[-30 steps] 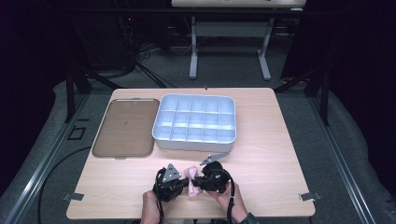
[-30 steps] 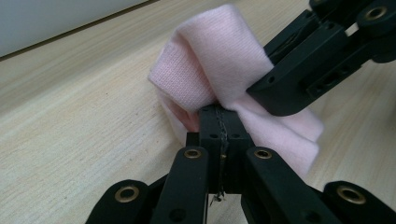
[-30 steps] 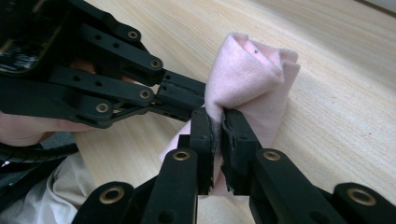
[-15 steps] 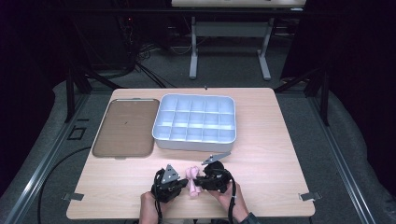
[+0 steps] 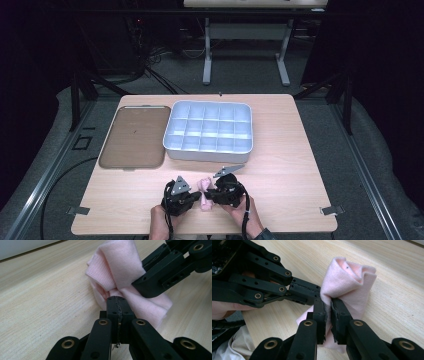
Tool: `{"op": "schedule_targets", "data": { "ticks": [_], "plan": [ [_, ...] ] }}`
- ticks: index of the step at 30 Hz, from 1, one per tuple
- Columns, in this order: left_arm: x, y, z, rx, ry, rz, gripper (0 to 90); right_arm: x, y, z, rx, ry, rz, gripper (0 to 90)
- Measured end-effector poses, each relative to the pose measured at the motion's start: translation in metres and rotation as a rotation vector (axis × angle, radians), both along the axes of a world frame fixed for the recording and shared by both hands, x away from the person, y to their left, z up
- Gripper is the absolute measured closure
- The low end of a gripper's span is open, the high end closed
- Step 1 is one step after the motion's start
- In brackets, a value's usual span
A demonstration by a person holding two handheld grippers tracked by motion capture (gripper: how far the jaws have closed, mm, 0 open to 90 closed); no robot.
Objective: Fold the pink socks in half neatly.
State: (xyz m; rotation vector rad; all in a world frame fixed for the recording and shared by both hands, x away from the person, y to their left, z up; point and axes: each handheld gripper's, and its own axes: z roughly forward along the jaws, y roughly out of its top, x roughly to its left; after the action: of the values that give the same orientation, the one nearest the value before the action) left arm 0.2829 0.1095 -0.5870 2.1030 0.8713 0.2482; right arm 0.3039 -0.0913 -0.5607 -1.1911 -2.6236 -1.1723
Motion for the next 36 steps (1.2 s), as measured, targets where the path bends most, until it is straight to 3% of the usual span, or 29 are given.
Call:
{"op": "schedule_targets", "data": {
  "ticks": [6, 10, 11, 18, 21, 24, 31, 36],
  "plan": [
    [0.001, 0.005, 0.003, -0.008, 0.004, 0.004, 89.6, -0.001, 0.004, -0.001, -0.044, -0.022, 0.009, 82.8],
    [-0.001, 0.009, 0.014, -0.023, -0.028, 0.014, 89.6, -0.001, 0.007, -0.002, -0.031, -0.023, 0.001, 82.8],
    [-0.001, 0.010, 0.018, -0.026, -0.041, 0.017, 89.5, -0.001, 0.006, -0.001, -0.061, -0.024, 0.010, 82.7],
    [0.008, -0.001, 0.041, -0.053, -0.075, -0.050, 89.3, -0.002, 0.008, -0.001, -0.052, -0.026, 0.001, 82.7],
    [0.013, -0.007, 0.043, -0.085, -0.065, -0.080, 89.3, -0.002, 0.008, -0.001, -0.058, -0.029, 0.005, 82.7],
    [0.018, -0.013, 0.040, -0.080, -0.065, -0.110, 89.4, -0.002, 0.008, -0.001, -0.055, -0.032, -0.004, 82.7],
    [0.024, -0.026, 0.033, 0.050, -0.088, -0.116, 89.7, -0.005, 0.011, 0.000, -0.089, -0.052, 0.001, 82.6],
    [0.025, -0.025, 0.028, 0.077, -0.088, -0.105, 89.9, -0.006, 0.014, 0.001, -0.120, -0.072, 0.005, 82.5]
  ]
}}
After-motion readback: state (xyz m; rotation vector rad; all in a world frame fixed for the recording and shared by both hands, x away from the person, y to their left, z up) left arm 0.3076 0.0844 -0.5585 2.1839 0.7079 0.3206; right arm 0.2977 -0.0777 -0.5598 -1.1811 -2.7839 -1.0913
